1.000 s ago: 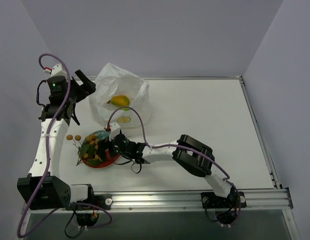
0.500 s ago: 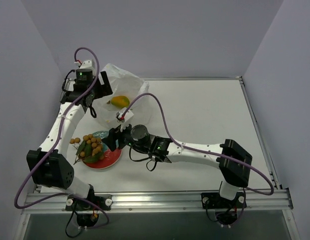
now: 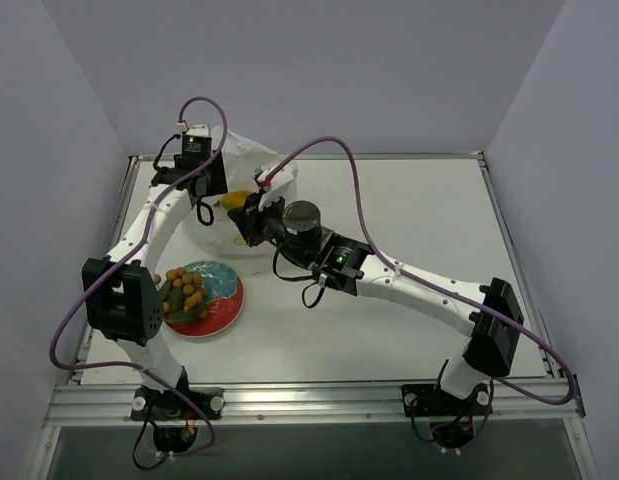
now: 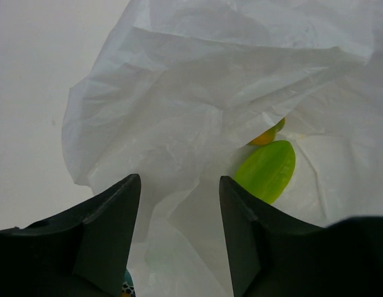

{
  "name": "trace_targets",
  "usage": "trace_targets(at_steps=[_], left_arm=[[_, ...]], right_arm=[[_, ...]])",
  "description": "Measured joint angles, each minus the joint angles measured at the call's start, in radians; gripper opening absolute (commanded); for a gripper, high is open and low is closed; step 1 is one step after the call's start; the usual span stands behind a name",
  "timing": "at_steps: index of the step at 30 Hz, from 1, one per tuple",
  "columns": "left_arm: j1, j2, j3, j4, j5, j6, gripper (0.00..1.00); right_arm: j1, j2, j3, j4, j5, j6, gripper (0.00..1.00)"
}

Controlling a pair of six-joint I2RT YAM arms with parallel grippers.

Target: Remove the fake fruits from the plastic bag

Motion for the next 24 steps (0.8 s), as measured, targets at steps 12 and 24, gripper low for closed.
trace_targets(at_steps=[12,24], left_arm=[[0.002,0.036,-0.034,0.045,-0.023,0.028,0.02],[0.081,-0.096,-0.241,0.241,0.253,-0.061,0.02]], right_arm=[[-0.102,0.105,0.211,-0.092,0.349,-0.05,0.85],[-0.197,0.18,0.025,-0.165,0.457,-0.004,0.28]])
